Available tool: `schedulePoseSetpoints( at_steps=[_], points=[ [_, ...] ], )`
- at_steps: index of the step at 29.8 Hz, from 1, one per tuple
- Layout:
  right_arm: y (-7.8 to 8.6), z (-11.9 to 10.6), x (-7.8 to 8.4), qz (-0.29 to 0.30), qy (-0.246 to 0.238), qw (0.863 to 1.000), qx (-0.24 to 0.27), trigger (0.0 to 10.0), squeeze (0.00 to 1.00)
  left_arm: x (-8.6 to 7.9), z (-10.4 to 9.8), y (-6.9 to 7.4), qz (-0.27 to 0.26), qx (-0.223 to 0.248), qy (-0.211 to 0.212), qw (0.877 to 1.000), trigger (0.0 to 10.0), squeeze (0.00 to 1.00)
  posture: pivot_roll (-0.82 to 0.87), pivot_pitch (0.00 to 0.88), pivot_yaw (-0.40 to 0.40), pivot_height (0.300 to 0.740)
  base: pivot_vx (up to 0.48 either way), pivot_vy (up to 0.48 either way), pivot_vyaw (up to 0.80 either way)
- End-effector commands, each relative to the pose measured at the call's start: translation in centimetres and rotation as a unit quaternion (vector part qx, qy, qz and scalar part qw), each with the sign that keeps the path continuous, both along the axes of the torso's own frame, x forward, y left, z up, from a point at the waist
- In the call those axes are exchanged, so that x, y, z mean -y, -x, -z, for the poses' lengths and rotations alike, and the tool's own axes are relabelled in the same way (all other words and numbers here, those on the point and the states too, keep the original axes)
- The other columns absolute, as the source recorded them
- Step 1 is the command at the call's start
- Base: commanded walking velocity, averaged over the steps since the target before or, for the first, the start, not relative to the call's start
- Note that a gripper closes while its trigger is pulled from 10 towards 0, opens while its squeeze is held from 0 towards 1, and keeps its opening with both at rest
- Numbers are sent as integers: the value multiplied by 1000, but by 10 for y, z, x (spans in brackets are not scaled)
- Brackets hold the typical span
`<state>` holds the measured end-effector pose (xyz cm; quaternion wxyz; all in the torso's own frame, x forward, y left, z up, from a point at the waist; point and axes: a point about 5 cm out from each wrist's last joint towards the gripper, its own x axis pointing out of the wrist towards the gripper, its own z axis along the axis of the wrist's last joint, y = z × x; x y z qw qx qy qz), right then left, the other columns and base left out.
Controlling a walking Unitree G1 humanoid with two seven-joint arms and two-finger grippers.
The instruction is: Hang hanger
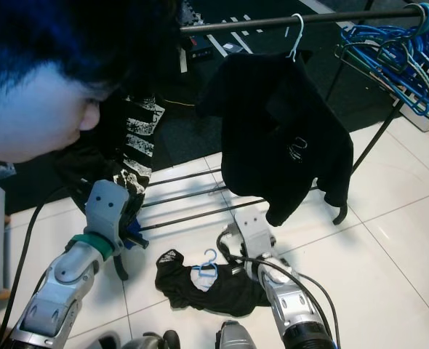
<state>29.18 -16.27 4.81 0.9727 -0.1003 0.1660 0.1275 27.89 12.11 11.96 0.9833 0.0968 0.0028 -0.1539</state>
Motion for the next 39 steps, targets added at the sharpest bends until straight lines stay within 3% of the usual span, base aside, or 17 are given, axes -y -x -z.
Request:
schedulePoseSetpoints(
  at_steps=[1, 3, 6, 8, 16, 26, 31, 36, 39],
  points=[
    [3, 2, 0, 7, 0, 1000, 4, 10000, 0, 0, 3, 1, -1, -5, -3, 1000, 10000, 0, -184, 97, 108, 740, 0, 0, 0],
    [5, 5, 0, 10, 4, 1000, -3, 10000, 0, 0, 4, 2, -1, -5, -3, 1000, 10000, 0, -184, 97, 108, 740, 0, 0, 0],
    [27, 37, 15, 56, 43, 996, -61, 10000, 0, 2, 3, 2, 1, -5, -2, 1000, 10000, 0, -186, 100, 106, 740, 0, 0, 0],
    [34, 43, 18, 75, 47, 994, -66, 10000, 0, 3, 3, 2, 2, -4, -2, 1000, 10000, 0, -186, 102, 106, 740, 0, 0, 0],
    [40, 42, 21, 105, 58, 992, -42, 10000, 0, 3, 3, 2, 2, -4, -2, 1000, 10000, 0, -196, 104, 103, 740, 0, 0, 0],
    [26, 10, 20, 101, 79, 991, 36, 10000, 0, 13, 7, -3, 5, -5, 12, 1000, 10000, 0, -269, 88, 71, 740, 0, 0, 0],
    [20, -21, 28, 105, 92, 986, 93, 10000, 0, 22, 3, -5, 10, 2, 21, 1000, 10000, 0, -257, 114, 70, 740, 0, 0, 0],
    [6, -52, 28, 119, 72, 980, 142, 10000, 0, 18, 1, -3, 6, 5, 18, 1000, 10000, 0, -264, 126, 64, 740, 0, 0, 0],
    [2, -60, 26, 114, 72, 979, 153, 10000, 0, 17, 2, -5, 2, 4, 19, 1000, 10000, 0, -268, 112, 57, 740, 0, 0, 0]
  ],
)
